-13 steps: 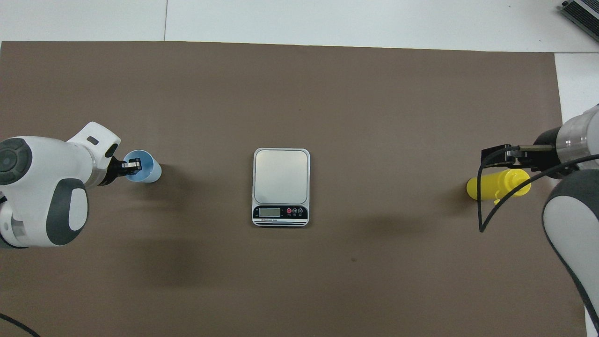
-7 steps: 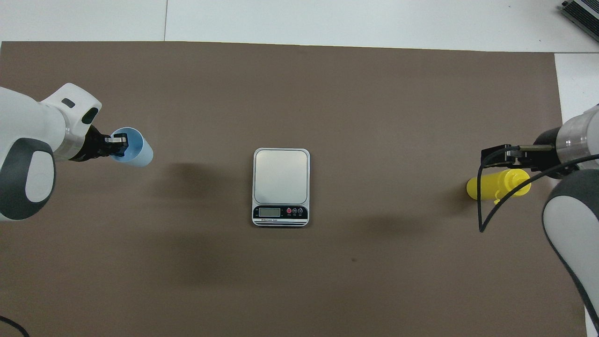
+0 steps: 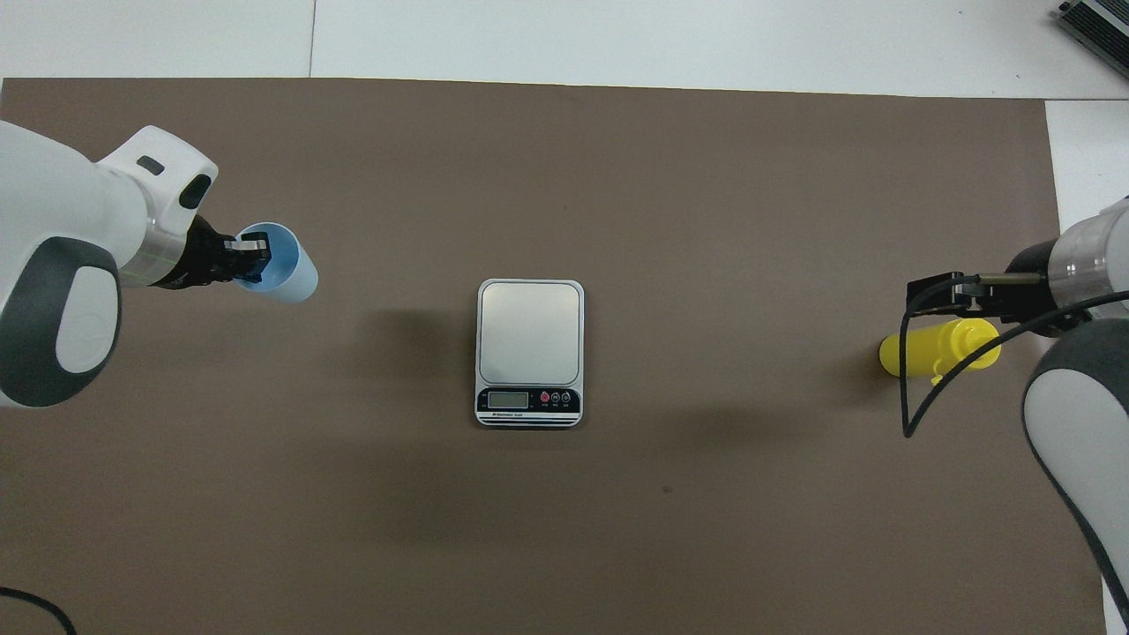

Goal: Pour seasoning into cup on scale with both arms
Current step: 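Carry the cup with the left gripper and set it on the scale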

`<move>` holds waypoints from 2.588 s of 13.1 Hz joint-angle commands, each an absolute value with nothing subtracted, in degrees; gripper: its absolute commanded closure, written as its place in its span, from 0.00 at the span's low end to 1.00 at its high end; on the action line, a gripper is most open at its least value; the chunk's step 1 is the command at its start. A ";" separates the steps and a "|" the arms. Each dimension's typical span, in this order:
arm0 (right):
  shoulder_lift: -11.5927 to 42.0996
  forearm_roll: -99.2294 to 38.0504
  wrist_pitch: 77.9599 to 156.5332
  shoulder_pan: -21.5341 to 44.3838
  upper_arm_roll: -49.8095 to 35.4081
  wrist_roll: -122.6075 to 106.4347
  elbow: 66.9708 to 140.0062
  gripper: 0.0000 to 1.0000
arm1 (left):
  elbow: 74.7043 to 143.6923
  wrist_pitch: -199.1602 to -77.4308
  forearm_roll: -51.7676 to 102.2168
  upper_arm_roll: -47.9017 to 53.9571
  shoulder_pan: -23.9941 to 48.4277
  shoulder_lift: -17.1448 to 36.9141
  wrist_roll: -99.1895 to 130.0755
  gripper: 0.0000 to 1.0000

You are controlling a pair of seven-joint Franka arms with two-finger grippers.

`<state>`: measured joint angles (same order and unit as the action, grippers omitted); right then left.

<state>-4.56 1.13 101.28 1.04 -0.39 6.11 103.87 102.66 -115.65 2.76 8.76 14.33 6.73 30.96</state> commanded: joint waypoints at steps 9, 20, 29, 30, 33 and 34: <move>-5.80 0.97 101.60 0.35 -0.70 5.36 105.21 0.00 | 101.51 -123.92 -0.26 7.65 28.47 15.55 44.38 1.00; -5.80 0.97 101.60 0.35 -0.70 5.36 105.21 0.00 | 104.85 -129.99 -1.93 7.56 28.92 17.31 44.56 1.00; -5.80 0.97 101.60 0.35 -0.70 5.36 105.21 0.00 | 105.29 -131.48 -3.60 7.56 28.57 18.02 44.39 0.70; -5.80 0.97 101.60 0.35 -0.70 5.36 105.21 0.00 | 105.29 -131.40 -3.69 7.56 28.48 18.02 44.21 0.20; -5.80 0.97 101.60 0.35 -0.70 5.36 105.21 0.00 | 104.24 -128.95 -4.48 7.38 28.22 17.32 43.95 0.00; -5.80 0.97 101.60 0.35 -0.70 5.36 105.21 0.00 | 103.11 -126.41 -4.48 7.12 27.69 16.44 43.68 0.00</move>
<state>-4.56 1.13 101.28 1.04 -0.39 6.11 103.87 103.99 -129.48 -3.12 7.96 27.74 18.12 43.31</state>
